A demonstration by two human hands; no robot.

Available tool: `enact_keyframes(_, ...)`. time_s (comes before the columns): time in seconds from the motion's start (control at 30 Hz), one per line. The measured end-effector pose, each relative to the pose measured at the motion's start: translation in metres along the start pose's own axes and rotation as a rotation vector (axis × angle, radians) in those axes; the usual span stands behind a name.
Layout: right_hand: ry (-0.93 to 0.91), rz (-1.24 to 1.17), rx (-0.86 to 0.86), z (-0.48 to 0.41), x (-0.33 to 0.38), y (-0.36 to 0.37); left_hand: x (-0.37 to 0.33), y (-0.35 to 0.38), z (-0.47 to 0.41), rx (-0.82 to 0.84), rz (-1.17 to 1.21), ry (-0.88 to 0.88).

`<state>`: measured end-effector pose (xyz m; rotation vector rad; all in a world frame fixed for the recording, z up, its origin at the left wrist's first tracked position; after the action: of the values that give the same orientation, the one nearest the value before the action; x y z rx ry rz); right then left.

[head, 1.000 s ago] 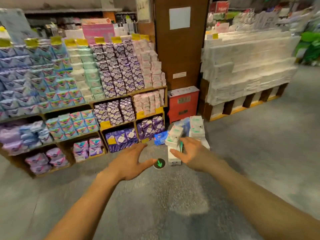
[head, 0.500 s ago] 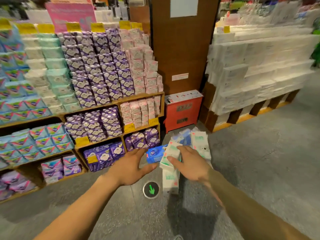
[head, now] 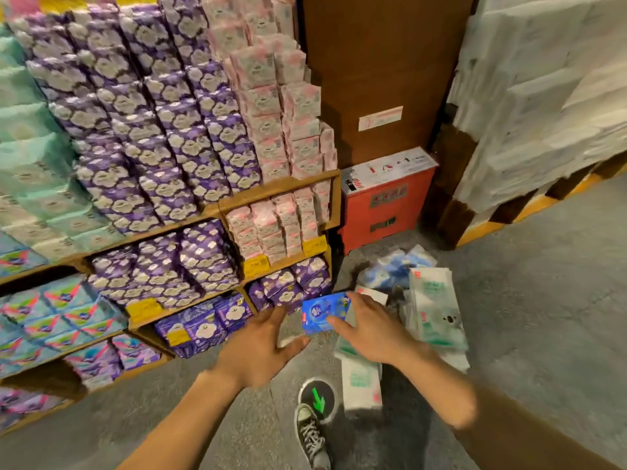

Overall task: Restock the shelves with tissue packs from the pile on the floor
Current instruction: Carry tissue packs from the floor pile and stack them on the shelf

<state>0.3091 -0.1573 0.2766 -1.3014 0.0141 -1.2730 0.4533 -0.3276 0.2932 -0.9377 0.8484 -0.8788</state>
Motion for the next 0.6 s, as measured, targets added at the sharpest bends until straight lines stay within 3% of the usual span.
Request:
enact_keyframes(0.33,0.185,-0.062,0.104,-0.215,-0.077,0.056,0.073,0.067,-0.237,0.122,-0.022,0.006)
enact_keyframes(0.6,0.106,-0.059,0.090,-0.400,-0.198,0.149,0.122,0.219,-0.420,0.082,-0.019,-0.033)
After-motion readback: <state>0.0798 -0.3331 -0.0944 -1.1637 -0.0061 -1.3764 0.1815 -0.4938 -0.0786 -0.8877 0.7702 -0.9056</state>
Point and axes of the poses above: each hand's wrist, its own z-axis away from the middle knuckle, its own y-axis out of the palm, x = y × z, the point moved 2 cm from there along -z, towards the middle knuckle, and after that the axes turned 10 degrees about -z, right-handed, at the moved point
